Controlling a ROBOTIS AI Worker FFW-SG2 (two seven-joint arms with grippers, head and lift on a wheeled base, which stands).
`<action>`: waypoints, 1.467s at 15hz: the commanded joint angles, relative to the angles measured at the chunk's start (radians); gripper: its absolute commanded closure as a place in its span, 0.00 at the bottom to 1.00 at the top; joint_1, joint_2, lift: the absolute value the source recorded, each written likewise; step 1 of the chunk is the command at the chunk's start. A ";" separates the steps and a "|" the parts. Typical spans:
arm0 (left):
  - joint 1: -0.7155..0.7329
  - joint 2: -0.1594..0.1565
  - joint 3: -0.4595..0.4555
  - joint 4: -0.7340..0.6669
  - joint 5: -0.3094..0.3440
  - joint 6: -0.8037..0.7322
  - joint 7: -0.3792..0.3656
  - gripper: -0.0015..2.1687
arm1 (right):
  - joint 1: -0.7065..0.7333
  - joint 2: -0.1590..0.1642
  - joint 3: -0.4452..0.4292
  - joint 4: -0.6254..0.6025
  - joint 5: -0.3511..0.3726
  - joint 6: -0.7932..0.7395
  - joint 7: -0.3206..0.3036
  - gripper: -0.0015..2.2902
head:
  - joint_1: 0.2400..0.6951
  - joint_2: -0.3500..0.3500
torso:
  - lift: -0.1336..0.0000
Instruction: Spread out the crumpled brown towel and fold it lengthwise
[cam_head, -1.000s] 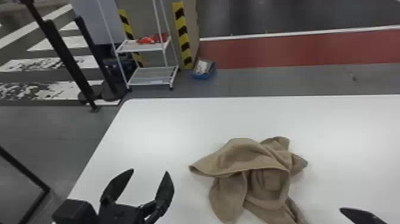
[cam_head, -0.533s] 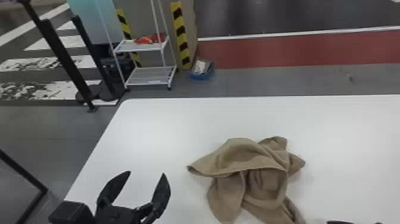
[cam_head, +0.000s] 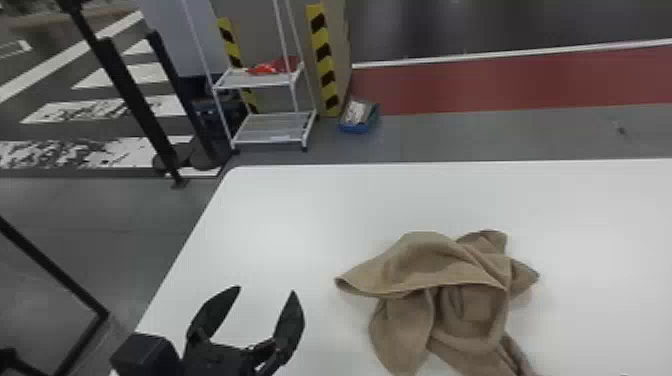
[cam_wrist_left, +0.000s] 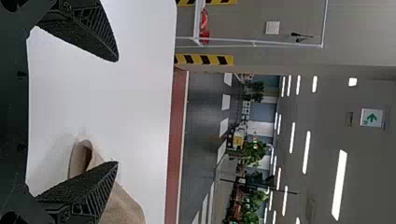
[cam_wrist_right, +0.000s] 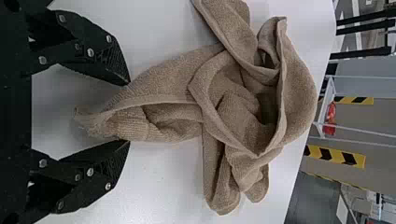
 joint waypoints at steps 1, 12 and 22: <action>0.000 -0.003 -0.003 -0.003 0.000 -0.003 -0.032 0.07 | -0.004 0.001 0.010 0.001 0.012 -0.002 -0.001 0.51 | 1.00 0.87 | 0.07; 0.020 -0.003 -0.113 0.029 -0.116 -0.015 -0.252 0.10 | -0.019 0.001 0.027 -0.016 0.007 -0.011 -0.024 0.72 | 1.00 0.73 | 0.07; -0.046 0.021 -0.432 0.087 -0.360 0.123 -0.043 0.14 | -0.028 0.001 0.033 -0.014 -0.002 0.050 -0.044 0.72 | 1.00 0.45 | 0.07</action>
